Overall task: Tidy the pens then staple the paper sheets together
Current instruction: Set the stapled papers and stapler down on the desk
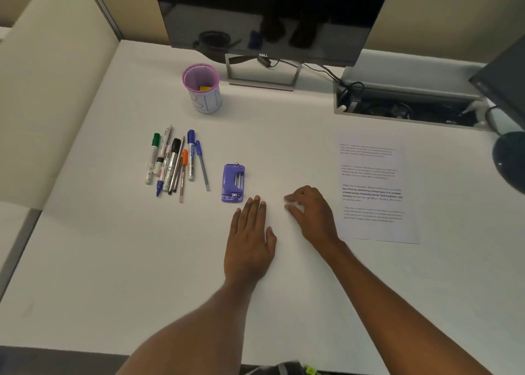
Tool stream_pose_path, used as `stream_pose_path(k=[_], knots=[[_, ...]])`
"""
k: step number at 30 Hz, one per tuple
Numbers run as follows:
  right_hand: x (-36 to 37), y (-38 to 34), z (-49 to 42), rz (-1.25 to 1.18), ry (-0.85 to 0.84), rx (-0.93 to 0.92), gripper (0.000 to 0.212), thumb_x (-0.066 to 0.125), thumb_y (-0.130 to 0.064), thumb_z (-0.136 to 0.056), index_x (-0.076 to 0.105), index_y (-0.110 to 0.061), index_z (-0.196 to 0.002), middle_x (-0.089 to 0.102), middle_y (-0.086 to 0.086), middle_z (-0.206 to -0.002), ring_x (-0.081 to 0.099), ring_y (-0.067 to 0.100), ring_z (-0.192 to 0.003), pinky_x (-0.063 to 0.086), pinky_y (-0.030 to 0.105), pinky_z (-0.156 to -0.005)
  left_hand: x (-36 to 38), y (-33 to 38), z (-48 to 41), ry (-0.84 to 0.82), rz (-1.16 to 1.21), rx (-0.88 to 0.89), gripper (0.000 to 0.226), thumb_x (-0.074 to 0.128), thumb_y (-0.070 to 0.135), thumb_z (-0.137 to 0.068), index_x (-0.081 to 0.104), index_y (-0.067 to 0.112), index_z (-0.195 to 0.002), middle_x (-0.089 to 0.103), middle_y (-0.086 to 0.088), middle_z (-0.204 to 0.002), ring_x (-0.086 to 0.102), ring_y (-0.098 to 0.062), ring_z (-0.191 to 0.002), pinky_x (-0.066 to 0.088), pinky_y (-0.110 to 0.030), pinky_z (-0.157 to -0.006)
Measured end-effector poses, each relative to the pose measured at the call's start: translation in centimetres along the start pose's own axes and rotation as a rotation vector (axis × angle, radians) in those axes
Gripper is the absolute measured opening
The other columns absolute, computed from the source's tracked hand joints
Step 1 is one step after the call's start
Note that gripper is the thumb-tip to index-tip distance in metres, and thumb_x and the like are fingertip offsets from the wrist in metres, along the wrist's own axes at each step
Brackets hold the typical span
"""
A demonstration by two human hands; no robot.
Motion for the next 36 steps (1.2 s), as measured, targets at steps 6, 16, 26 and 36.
stream_pose_path(k=[6, 16, 26, 36], knots=[[0.0, -1.1, 0.0, 0.137, 0.007, -0.035, 0.011, 0.069, -0.017, -0.095, 0.078, -0.013, -0.099, 0.071, 0.000, -0.100, 0.063, 0.022, -0.094, 0.053, 0.040, -0.079, 0.0, 0.0, 0.0, 0.000, 0.000, 0.002, 0.066, 0.033, 0.039, -0.109, 0.014, 0.020, -0.169, 0.003, 0.006, -0.175, -0.011, -0.004, -0.158, -0.004, -0.031, -0.130], [0.7, -1.6, -0.7, 0.346, -0.062, -0.086, 0.005, 0.067, -0.014, -0.095, 0.066, -0.016, -0.090, 0.065, 0.000, -0.092, 0.060, 0.023, -0.084, 0.050, 0.035, -0.072, 0.2, 0.0, 0.0, 0.049, -0.007, 0.018, 0.065, 0.037, 0.038, -0.108, 0.019, 0.019, -0.168, 0.005, 0.007, -0.173, 0.000, -0.009, -0.160, 0.004, -0.038, -0.131], [0.7, -2.9, -1.7, 0.420, -0.196, -0.144, 0.013, 0.056, -0.018, -0.102, 0.064, -0.014, -0.111, 0.065, 0.004, -0.108, 0.054, 0.017, -0.091, 0.032, 0.020, -0.072, 0.7, -0.2, -0.1, 0.039, -0.031, 0.017, 0.066, 0.039, 0.038, -0.108, 0.019, 0.019, -0.167, 0.015, 0.001, -0.175, 0.004, -0.012, -0.160, 0.007, -0.043, -0.130], [1.1, -4.3, -4.4, 0.574, -0.424, -0.148, 0.021, 0.046, -0.021, -0.105, 0.058, -0.017, -0.121, 0.062, 0.005, -0.116, 0.047, 0.011, -0.092, 0.030, 0.017, -0.072, 0.7, 0.0, 0.0, 0.061, -0.028, 0.026, 0.067, 0.048, 0.039, -0.105, 0.028, 0.017, -0.166, 0.029, -0.001, -0.173, 0.022, -0.017, -0.160, 0.016, -0.043, -0.129]])
Point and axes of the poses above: each hand's wrist, its own z-axis away from the middle knuckle, its own x-axis out of the palm, y = z × x, the point moved 5 cm from there along -z, towards the middle knuckle
